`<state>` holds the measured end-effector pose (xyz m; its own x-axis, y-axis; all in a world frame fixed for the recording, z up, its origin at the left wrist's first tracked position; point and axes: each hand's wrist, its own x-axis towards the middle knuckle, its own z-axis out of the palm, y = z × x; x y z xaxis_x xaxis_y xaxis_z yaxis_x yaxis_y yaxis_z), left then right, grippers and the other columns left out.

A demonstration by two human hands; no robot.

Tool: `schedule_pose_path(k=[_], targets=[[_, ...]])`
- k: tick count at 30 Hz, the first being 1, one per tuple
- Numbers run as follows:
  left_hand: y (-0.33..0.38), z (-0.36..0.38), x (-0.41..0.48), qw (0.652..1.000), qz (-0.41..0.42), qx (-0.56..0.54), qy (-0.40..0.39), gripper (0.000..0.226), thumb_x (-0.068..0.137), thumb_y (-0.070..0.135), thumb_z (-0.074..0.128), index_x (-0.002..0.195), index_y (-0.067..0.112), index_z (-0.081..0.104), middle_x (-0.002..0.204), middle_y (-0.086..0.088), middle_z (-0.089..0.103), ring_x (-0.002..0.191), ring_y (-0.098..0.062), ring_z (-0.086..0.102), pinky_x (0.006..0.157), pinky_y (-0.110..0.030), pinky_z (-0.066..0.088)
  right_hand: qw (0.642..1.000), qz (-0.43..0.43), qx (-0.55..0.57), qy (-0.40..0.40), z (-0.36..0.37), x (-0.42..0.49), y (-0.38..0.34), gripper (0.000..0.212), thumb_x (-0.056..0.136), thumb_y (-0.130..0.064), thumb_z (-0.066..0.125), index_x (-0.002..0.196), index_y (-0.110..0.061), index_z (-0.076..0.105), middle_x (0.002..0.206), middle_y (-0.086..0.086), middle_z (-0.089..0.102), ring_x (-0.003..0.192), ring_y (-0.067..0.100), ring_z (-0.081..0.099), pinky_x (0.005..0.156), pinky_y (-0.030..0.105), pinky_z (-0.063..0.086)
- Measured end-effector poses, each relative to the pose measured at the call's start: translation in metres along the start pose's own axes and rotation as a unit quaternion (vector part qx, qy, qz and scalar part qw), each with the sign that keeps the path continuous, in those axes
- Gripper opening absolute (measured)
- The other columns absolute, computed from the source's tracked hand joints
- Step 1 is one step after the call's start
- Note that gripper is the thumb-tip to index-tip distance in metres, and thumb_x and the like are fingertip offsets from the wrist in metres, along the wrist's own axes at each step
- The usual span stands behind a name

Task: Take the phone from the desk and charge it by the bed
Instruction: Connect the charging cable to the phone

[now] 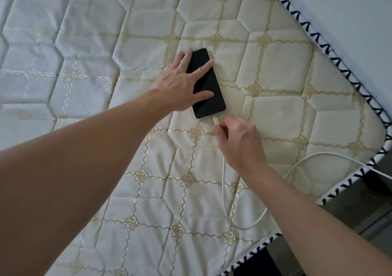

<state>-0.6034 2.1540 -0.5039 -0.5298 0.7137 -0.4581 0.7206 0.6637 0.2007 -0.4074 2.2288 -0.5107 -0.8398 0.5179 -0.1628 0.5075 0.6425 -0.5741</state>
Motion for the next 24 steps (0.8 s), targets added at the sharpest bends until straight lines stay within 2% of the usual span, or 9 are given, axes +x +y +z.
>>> schedule_pose_path(k=[8,14,24], targets=[[-0.001,0.000,0.000,1.000,0.003,0.000,0.005,0.081,0.089,0.073,0.042,0.154,0.048,0.002,0.166,-0.012,-0.012,0.153,-0.029,-0.010,0.121,-0.046,0.015,0.998,0.015,-0.032,0.043,0.011,-0.005,-0.009,0.024,0.091,-0.023,0.063,0.072,-0.008,0.059,0.072,0.009,0.065,0.064,0.035,0.060,0.055,0.036,0.042],[-0.001,0.002,0.001,1.000,0.007,0.000,0.011,0.081,0.089,0.073,0.042,0.155,0.048,0.003,0.166,-0.013,-0.011,0.153,-0.030,-0.010,0.121,-0.048,0.015,0.996,0.073,-0.033,0.049,0.016,-0.002,-0.019,0.024,0.091,-0.027,0.059,0.075,-0.010,0.059,0.077,0.006,0.067,0.069,0.034,0.061,0.057,0.038,0.047],[-0.001,0.003,-0.001,1.000,0.001,-0.007,0.018,0.080,0.089,0.072,0.044,0.155,0.048,0.005,0.167,-0.009,-0.010,0.153,-0.029,-0.010,0.122,-0.048,0.017,0.994,0.056,-0.061,0.070,0.022,-0.005,-0.018,0.022,0.090,-0.025,0.064,0.075,-0.010,0.058,0.076,0.004,0.065,0.062,0.033,0.061,0.052,0.029,0.034]])
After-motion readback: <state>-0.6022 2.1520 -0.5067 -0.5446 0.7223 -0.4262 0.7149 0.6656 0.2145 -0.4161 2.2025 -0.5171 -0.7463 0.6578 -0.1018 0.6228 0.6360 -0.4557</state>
